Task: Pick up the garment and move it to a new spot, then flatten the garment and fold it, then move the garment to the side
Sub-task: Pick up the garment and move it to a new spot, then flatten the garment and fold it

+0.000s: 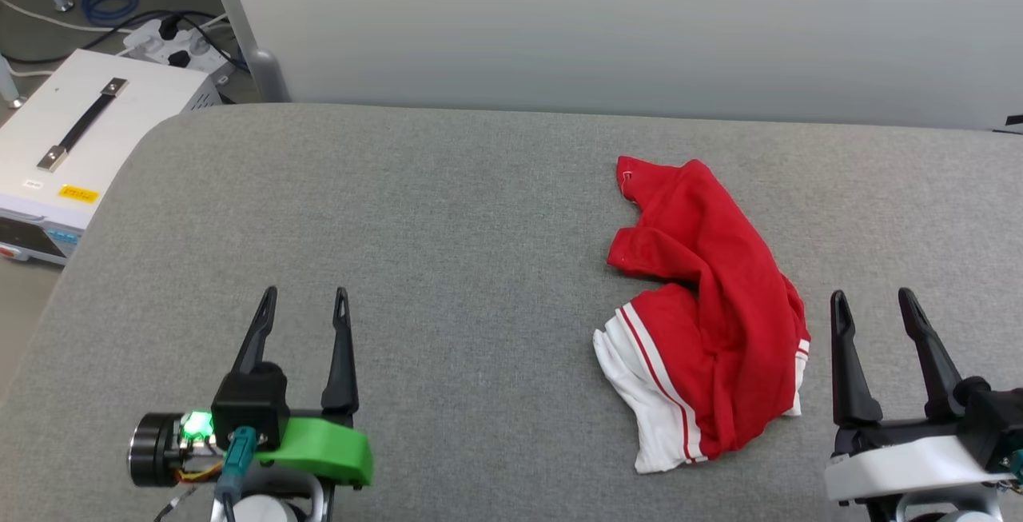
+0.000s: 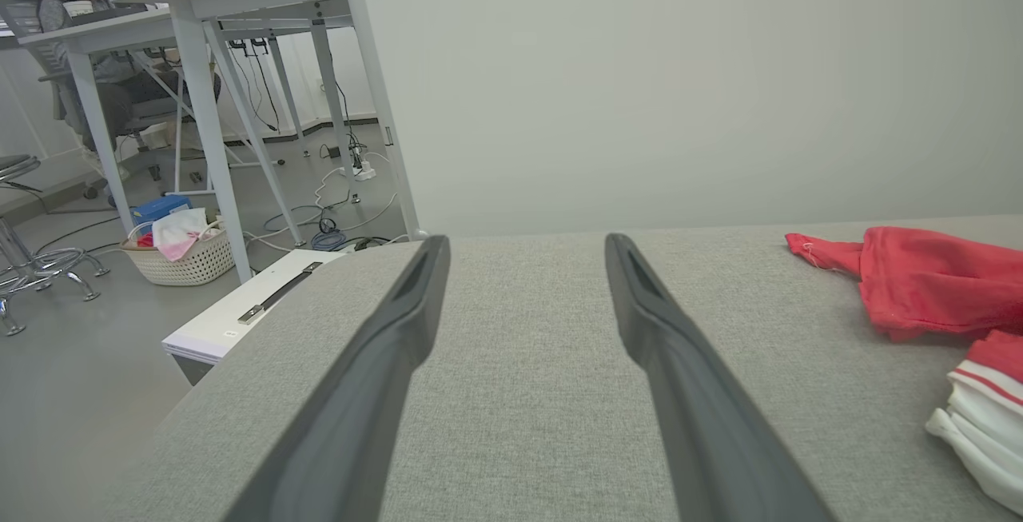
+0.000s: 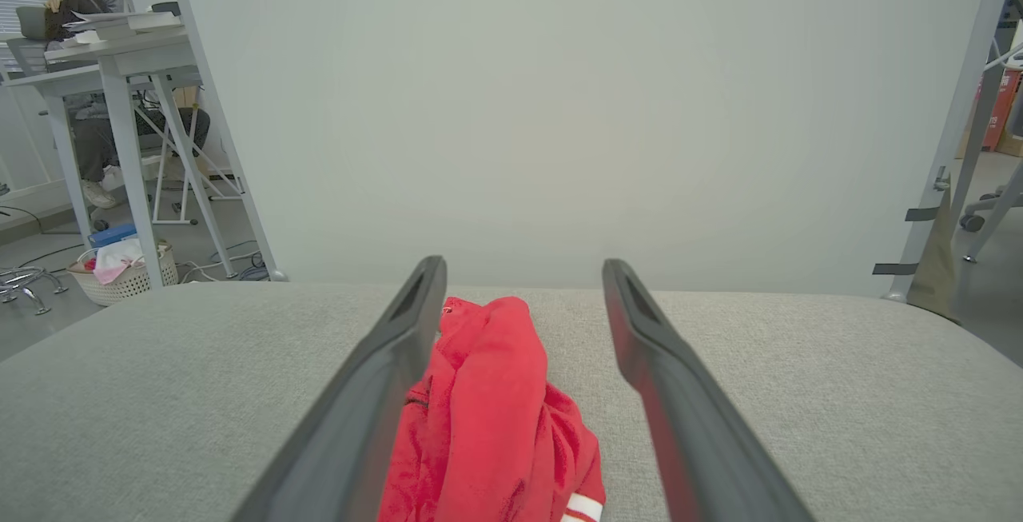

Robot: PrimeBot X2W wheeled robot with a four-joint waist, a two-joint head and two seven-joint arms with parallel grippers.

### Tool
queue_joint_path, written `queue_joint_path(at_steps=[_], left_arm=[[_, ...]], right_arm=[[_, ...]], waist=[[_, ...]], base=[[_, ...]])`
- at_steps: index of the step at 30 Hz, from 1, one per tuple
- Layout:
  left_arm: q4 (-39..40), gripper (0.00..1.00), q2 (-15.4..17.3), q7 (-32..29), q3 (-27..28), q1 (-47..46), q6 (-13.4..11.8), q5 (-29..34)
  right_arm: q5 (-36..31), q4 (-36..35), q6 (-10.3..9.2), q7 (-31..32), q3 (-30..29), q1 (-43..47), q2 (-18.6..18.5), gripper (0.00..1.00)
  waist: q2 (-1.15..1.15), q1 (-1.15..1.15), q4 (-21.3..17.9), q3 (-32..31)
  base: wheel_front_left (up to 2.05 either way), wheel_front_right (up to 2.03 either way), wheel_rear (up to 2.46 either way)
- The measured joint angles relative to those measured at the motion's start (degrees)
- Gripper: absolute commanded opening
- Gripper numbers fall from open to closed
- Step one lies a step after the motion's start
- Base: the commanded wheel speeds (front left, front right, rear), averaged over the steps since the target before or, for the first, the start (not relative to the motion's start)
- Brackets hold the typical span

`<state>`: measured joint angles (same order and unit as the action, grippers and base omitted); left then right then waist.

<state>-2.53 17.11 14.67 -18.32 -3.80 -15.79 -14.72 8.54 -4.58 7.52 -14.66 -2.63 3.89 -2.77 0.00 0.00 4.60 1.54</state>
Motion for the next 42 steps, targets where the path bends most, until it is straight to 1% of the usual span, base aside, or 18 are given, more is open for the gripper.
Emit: queue_joint_path(at_steps=[8,15,16,19,20,31,35,38,42], left_arm=[[1.09,1.0,-3.68,0.0,6.62,5.91,3.54,4.7],[1.25,1.0,-6.44,0.0,9.88,8.88,6.64,7.2],[1.19,1.0,-7.4,0.0,11.27,9.7,7.56,8.03],[1.15,1.0,-8.31,0.0,12.16,10.3,8.33,8.91],[1.07,1.0,-8.94,0.0,13.07,10.87,9.03,9.7],[0.07,1.0,-10.07,0.0,14.3,10.93,11.78,11.56],[0.02,1.0,-9.94,0.0,13.08,9.03,14.1,12.62],[0.93,1.0,-9.5,0.0,11.67,4.77,16.25,13.37],[1.59,1.0,-8.59,0.0,8.6,-2.83,20.3,13.58]], right_arm=[[-0.2,0.6,0.0,0.0,0.59,2.63,0.0,1.0],[-0.19,0.73,0.0,0.0,0.78,4.09,0.0,1.0],[-0.19,0.9,0.0,0.0,0.89,4.55,0.0,1.0],[-0.16,1.09,0.0,0.0,0.88,4.67,0.0,1.0],[-0.15,1.18,0.0,0.0,0.91,4.93,0.0,1.0],[-0.14,1.31,0.0,0.0,0.9,5.0,0.0,1.0],[-0.04,1.26,0.0,0.0,0.73,5.0,-0.01,1.0],[-0.04,1.13,0.0,0.0,0.6,4.9,0.0,1.0],[-0.04,0.97,0.0,0.0,0.51,4.07,0.0,1.0]], waist=[[0.0,0.0,-0.36,-2.09],[0.0,0.0,-0.51,-3.39],[0.0,0.0,-0.54,-3.71],[0.0,0.0,-0.59,-3.93],[0.0,0.0,-0.6,-4.15],[0.0,0.0,-0.8,-3.84],[0.0,0.0,-0.7,-3.44],[0.0,0.0,-0.53,-2.82],[0.0,0.0,-0.26,-1.59]], base=[[0.0,0.0,0.0],[0.0,0.0,0.0],[0.0,0.0,0.0],[0.0,0.0,0.0],[0.0,0.0,0.0],[0.0,0.0,0.0],[0.0,0.0,0.0],[0.0,0.0,0.0],[0.0,0.0,0.0]])
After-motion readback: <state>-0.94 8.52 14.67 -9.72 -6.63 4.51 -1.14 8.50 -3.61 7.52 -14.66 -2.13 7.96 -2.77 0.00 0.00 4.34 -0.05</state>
